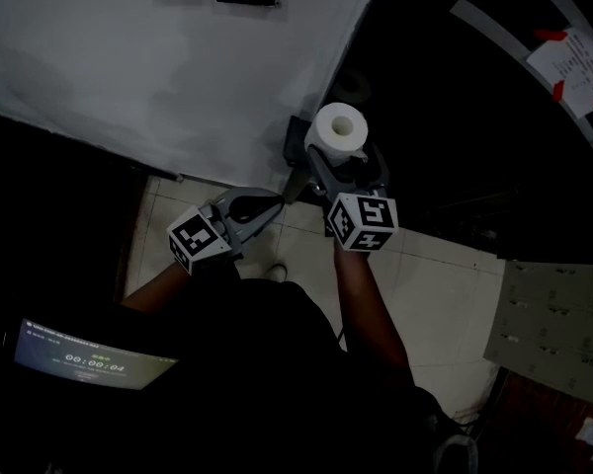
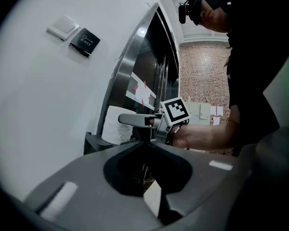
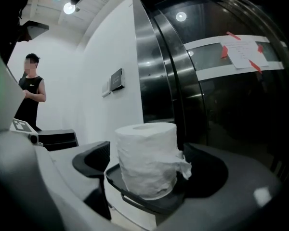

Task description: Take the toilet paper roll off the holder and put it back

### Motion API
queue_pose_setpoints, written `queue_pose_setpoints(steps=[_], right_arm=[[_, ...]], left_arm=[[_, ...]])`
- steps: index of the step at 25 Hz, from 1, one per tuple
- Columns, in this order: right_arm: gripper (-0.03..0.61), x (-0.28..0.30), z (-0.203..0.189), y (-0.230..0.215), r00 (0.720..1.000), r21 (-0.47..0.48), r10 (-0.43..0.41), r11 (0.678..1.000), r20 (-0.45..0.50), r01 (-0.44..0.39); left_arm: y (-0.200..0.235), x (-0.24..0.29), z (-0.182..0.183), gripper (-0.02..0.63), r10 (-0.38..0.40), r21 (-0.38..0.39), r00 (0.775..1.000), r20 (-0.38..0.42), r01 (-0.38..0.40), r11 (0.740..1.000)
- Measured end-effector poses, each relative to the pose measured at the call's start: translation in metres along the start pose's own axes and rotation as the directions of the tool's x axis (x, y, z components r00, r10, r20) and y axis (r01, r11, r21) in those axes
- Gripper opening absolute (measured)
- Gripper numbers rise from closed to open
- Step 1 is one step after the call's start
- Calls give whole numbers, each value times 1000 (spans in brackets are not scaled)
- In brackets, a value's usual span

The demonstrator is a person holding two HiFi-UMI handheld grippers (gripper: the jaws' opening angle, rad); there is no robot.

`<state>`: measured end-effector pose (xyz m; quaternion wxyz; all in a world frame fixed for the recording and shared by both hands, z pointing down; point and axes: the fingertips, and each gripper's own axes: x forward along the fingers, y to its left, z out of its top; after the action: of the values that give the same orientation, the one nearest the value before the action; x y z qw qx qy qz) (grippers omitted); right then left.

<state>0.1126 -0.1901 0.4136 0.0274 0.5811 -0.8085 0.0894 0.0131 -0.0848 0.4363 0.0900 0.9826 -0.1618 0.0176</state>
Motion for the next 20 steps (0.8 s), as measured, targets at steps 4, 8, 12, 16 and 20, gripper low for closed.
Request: queue_pose_setpoints(steps=[4, 8, 12, 16, 20], right_arm=[[465, 9, 3, -3, 1000, -18, -25, 1000, -9, 25], [465, 22, 2, -4, 998, -52, -40, 998, -41, 37], [463, 29, -2, -2, 996, -101, -50, 994, -72, 42], [456, 27, 0, -1, 996, -108, -47, 993, -71, 39], [453, 26, 1, 2, 997, -117, -38, 993, -68, 30]], left_arm=[[1, -2, -1, 3, 9, -4, 1000, 0, -9, 1000], [2, -2, -1, 3, 18, -5, 1000, 1, -18, 1000], [2, -3, 0, 3, 21, -7, 1000, 2, -21, 1000], [2, -3, 0, 3, 21, -11, 1000, 2, -21, 1000], [4, -2, 1, 3, 18, -8, 1000, 4, -18, 1000]])
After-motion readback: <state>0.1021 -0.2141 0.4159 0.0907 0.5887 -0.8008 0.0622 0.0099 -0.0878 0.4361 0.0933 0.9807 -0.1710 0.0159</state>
